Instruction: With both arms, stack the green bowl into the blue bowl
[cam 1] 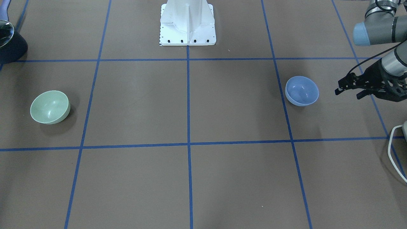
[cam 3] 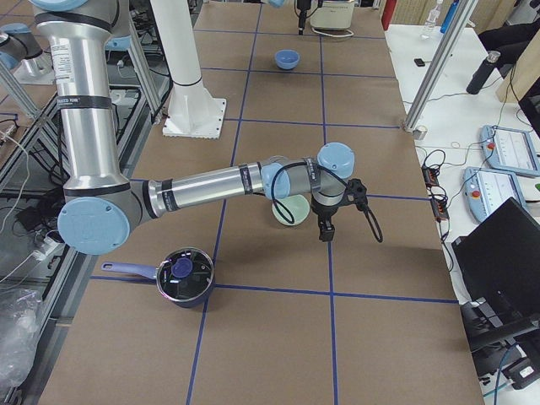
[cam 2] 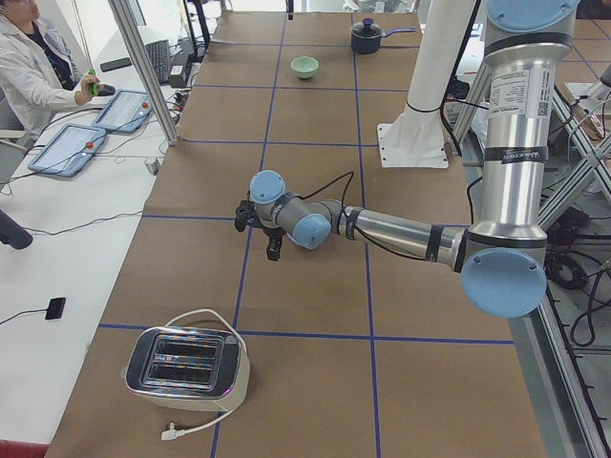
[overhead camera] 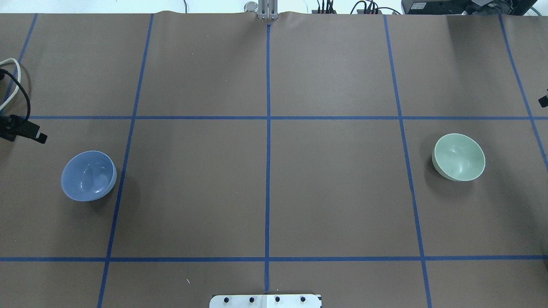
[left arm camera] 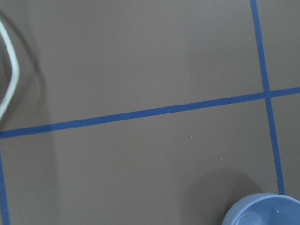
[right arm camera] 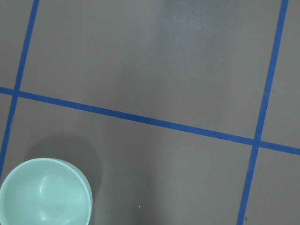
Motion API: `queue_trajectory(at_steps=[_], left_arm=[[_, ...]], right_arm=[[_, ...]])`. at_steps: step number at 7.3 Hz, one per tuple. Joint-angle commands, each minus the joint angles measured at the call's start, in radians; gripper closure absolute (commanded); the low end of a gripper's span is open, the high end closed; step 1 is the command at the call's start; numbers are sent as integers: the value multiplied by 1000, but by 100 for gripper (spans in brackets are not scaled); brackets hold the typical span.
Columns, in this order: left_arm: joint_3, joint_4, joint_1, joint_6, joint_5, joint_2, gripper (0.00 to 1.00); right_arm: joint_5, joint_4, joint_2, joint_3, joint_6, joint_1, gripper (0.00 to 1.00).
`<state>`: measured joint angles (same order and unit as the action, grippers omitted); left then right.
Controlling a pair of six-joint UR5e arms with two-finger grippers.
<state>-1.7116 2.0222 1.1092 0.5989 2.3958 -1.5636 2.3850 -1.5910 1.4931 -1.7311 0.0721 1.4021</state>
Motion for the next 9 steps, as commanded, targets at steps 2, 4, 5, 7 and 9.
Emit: queue_trajectory(at_steps=[2,4,5,7,9], left_arm=[[56,176,-100,142,-41,17,2],[58,191,-132,148,-41,17,3],[58,217,-149,150,-41,34,5],[67,259,-164,154,-40,56,19],[67,259,-169,156,-33,54,56]], right_arm=[[0,0,1,1,-2,-2,0],[0,0,1,1,-2,-2,0],[0,0,1,1,-2,-2,0],[0,0,1,2,-5,-3,0],[0,0,1,4,-5,-6,0]])
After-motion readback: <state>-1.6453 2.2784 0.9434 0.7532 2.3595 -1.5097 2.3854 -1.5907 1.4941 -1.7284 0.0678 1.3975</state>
